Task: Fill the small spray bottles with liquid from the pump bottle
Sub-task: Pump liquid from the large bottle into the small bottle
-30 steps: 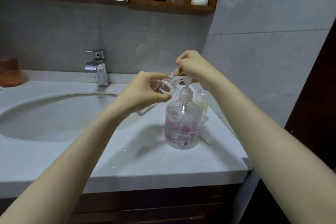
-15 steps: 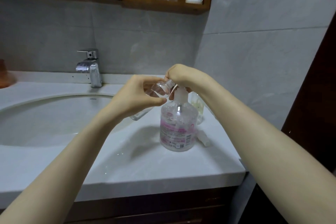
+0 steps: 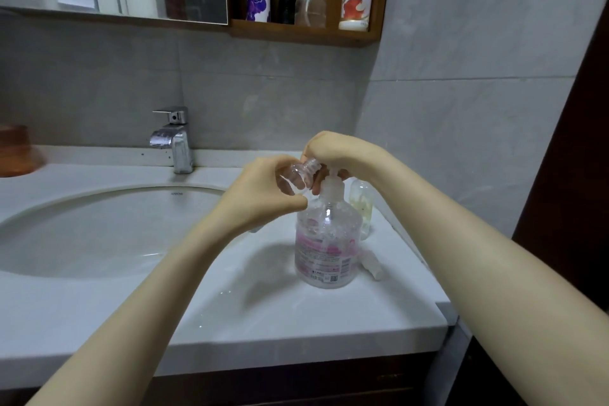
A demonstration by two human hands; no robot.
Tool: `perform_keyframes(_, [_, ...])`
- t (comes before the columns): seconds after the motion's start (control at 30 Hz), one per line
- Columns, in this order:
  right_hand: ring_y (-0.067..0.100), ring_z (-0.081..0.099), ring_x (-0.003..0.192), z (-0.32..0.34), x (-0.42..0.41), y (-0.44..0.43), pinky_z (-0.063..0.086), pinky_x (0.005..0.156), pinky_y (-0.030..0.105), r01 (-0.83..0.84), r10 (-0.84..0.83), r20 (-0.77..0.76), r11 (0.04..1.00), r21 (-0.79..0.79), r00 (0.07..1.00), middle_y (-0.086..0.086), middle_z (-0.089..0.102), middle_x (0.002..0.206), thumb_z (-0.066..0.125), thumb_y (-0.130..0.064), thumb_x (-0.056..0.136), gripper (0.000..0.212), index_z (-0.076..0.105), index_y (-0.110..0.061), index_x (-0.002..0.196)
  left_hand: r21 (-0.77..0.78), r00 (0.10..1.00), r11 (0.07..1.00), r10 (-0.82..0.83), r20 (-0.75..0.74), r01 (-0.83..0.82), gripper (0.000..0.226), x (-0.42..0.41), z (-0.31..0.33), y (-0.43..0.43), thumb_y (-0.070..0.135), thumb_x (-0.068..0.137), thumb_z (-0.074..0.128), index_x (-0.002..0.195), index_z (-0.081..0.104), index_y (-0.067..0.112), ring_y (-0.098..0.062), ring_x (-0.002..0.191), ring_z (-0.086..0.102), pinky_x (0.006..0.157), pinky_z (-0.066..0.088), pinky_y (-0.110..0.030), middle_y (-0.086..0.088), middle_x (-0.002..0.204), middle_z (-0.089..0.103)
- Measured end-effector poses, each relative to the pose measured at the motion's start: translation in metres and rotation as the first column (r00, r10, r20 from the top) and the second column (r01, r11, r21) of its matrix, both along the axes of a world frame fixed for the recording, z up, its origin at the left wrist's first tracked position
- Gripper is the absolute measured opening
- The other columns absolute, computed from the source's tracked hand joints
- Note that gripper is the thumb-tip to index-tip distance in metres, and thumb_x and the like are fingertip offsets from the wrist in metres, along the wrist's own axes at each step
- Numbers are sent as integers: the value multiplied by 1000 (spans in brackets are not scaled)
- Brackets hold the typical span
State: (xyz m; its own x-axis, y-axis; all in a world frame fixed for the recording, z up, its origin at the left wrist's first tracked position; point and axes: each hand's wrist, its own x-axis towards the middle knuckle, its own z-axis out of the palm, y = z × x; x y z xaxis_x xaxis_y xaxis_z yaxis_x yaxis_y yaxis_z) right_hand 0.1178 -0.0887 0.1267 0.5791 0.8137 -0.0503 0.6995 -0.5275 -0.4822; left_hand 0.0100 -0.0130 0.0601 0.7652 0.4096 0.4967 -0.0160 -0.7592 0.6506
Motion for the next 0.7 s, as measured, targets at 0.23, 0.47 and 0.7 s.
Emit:
perform_keyframes(0.23, [12,62,53,-1,1,-3,39,50,19,-7,10,-93,999,35,996,9,71,66,40,-2,81,29,68,-5,75,204,987,966,156,34,-160,30,12,-9,-2,27,64,64,88,54,12,-18,68,53,67,44,-37,10,67,55])
perform_keyframes(0.47, [15,47,48,-3,-1,0,31,43,18,-25,26,44,999,-33,999,3,58,52,56,-6,84,7,63,-6,81,206,987,966,141,81,-155,29,13,-13,-2,25,59,59,84,54,11,-14,58,49,57,42,-38,6,64,55])
perform_keyframes(0.7, [19,52,60,-11,5,2,42,63,25,-90,90,-37,996,7,995,7,58,63,57,-6,86,8,62,-1,85,235,989,961,140,48,-148,33,17,-17,4,28,55,54,85,55,14,-20,65,56,65,49,-43,4,67,59])
